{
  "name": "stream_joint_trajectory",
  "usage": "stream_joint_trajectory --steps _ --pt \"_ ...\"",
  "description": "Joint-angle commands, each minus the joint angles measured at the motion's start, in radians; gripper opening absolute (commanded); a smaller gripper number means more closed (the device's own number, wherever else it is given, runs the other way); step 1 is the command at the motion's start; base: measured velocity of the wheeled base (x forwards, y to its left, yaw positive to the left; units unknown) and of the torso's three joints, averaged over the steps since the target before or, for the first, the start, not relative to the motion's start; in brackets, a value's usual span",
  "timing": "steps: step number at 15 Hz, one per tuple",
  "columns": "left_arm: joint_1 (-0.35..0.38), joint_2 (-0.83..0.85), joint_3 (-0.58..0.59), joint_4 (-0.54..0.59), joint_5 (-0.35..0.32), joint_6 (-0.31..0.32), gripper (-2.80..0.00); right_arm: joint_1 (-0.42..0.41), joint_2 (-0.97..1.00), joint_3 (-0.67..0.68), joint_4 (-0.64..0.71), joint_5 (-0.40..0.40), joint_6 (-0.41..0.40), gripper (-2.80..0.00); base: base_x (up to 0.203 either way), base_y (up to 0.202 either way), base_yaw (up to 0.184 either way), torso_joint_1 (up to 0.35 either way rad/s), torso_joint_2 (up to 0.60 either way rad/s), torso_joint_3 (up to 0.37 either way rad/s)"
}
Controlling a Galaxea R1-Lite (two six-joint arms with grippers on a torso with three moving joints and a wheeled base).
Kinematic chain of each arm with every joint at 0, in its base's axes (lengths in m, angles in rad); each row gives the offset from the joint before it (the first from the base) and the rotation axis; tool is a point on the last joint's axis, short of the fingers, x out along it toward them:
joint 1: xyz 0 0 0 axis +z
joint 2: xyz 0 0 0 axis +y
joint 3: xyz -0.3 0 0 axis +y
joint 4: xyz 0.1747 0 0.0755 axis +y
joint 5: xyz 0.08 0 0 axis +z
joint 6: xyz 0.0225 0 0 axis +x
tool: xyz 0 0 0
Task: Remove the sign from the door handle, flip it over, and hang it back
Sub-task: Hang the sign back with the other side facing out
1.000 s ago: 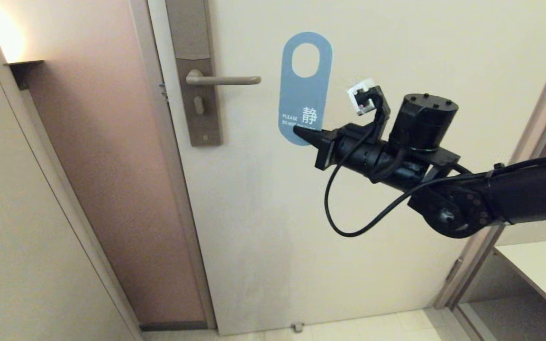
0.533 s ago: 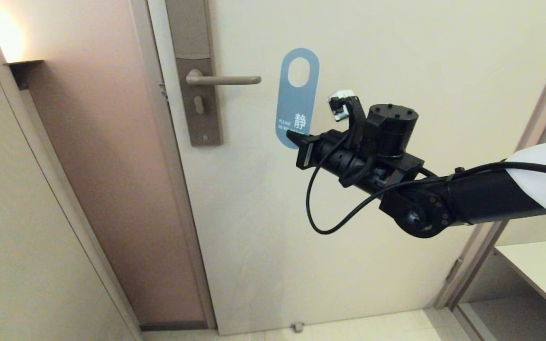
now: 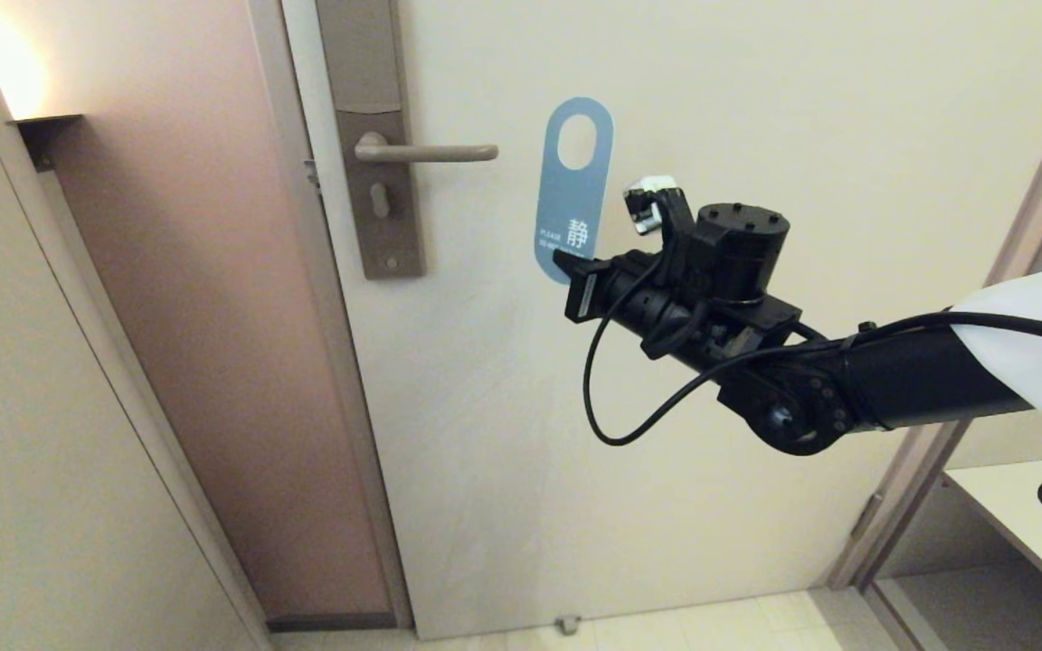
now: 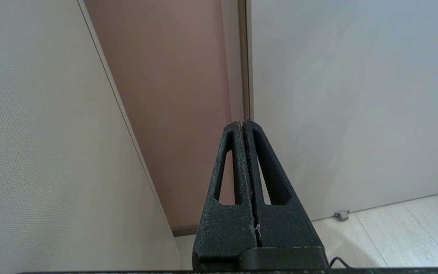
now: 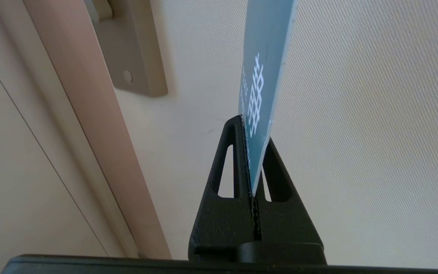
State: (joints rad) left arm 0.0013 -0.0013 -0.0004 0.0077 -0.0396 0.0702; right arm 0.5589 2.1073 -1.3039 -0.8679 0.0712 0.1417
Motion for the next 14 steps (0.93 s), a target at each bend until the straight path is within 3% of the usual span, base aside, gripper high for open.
stream_joint_trajectory --steps 1,8,14 --pt "0.0 0.001 0.0 0.0 0.0 0.0 -2.8 0.005 0.021 -0.032 -0.006 0.001 -0.001 -2.8 0.0 0.0 0.0 0.0 0.0 0.0" --pt "0.0 0.001 0.0 0.0 0.0 0.0 -2.8 0.037 0.111 -0.183 -0.006 0.0 -0.003 -2.8 0.0 0.0 0.0 0.0 0.0 0.0" --pt "0.0 0.001 0.0 0.0 0.0 0.0 -2.8 0.038 0.153 -0.196 -0.01 -0.018 -0.01 -2.8 0.0 0.0 0.0 0.0 0.0 0.0"
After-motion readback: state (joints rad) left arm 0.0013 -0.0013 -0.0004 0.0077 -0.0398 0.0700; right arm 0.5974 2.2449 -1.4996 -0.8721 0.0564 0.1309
